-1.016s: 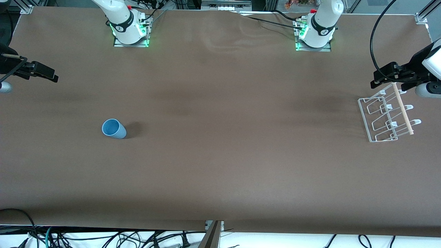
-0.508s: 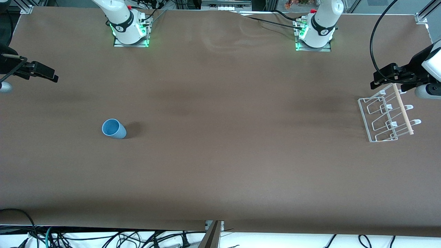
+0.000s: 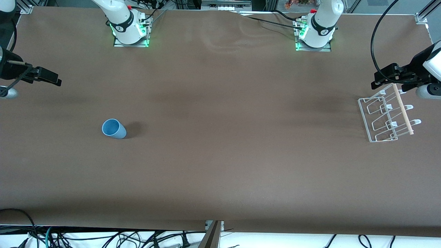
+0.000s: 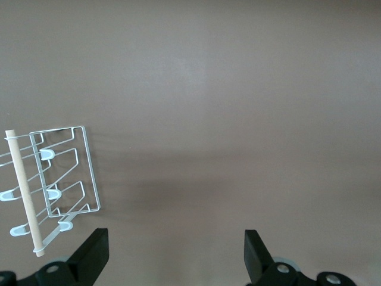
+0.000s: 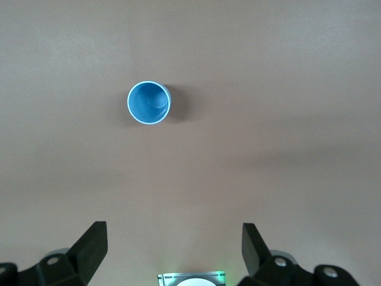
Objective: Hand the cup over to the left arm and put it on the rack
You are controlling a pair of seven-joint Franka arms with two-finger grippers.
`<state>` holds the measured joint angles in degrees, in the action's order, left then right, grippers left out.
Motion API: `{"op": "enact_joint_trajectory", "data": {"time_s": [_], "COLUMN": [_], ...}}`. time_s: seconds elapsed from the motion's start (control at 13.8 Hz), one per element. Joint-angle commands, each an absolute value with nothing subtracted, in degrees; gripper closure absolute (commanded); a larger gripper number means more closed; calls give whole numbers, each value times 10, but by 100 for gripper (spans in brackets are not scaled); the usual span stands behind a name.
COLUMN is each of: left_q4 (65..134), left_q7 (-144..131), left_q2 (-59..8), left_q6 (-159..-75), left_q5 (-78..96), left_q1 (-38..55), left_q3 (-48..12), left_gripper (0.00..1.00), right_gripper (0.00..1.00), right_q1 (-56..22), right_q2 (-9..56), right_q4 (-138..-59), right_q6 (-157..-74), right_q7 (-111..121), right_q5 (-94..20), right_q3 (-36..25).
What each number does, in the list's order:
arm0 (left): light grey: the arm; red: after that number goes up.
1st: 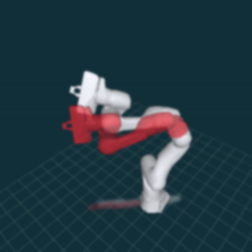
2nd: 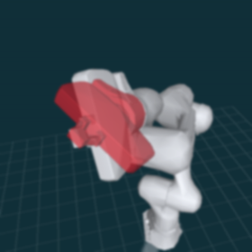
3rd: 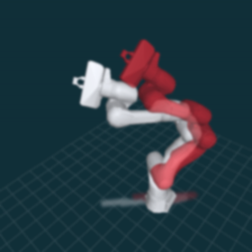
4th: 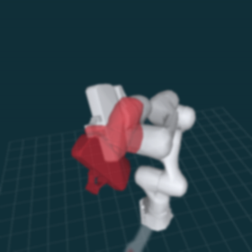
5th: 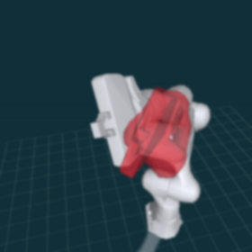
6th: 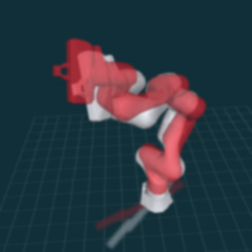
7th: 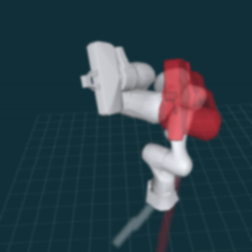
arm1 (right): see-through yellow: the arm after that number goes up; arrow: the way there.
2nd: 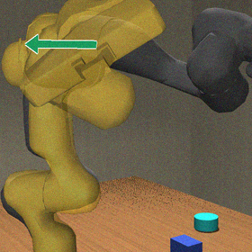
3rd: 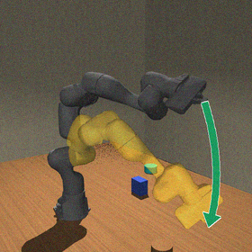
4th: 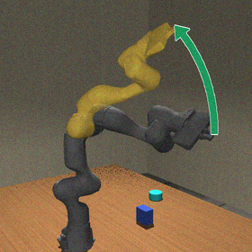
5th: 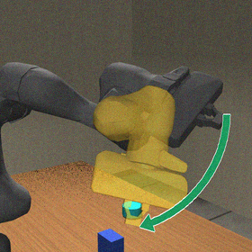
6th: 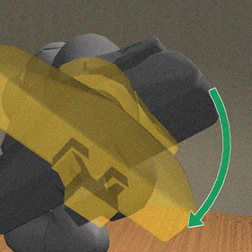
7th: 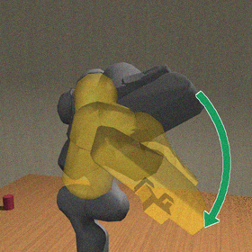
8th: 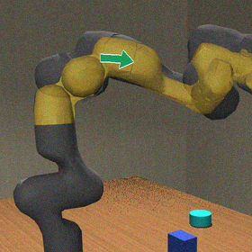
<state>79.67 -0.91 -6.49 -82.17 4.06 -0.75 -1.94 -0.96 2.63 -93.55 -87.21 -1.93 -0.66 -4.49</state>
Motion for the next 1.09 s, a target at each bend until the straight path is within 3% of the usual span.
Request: {"op": "enact_joint_trajectory", "data": {"time_s": [0.0, 0.73, 0.87, 1.02], "left_q4": [796, 796, 796, 796], "left_q7": [-4, -4, -4, -4], "left_q2": [-64, -64, -64, -64], "left_q6": [-823, -824, -824, -824], "left_q5": [46, 49, 50, 51], "left_q1": [-7, -8, -7, -8], "left_q3": [-18, -18, -18, -18], "left_gripper": [0, 0, 0, 0], "right_gripper": [0, 0, 0, 0], "right_q1": [-16, -31, -36, -35], "right_q2": [47, 156, 170, 168], "right_q4": [-919, -926, -947, -1014], "right_q6": [-885, -1042, -1058, -1139], "right_q7": [-13, -12, -13, -12], "right_q5": [-9, -8, -6, -6], "right_q3": [-44, -44, -45, -45]}}
